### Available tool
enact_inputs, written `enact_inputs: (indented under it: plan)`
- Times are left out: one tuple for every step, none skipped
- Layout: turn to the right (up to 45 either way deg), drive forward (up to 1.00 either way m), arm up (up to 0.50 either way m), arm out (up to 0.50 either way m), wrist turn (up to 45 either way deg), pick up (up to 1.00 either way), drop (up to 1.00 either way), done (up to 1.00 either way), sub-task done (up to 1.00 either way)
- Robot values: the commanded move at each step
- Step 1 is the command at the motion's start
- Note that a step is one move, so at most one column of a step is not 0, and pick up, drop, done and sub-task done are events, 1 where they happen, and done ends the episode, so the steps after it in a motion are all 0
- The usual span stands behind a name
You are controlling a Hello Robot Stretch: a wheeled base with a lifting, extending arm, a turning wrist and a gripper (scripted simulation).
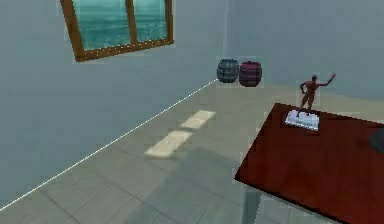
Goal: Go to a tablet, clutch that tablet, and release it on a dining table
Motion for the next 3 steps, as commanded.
enact_inputs:
  plan:
    - [39.0, 0.00, 0.00, 0.00, 0.0, 0.00, 0.00, 0.00, 0.00]
    - [0.0, 0.30, 0.00, 0.00, 0.0, 0.00, 0.00, 0.00, 0.00]
    - [-45.0, 0.00, 0.00, 0.00, 0.0, 0.00, 0.00, 0.00, 0.00]
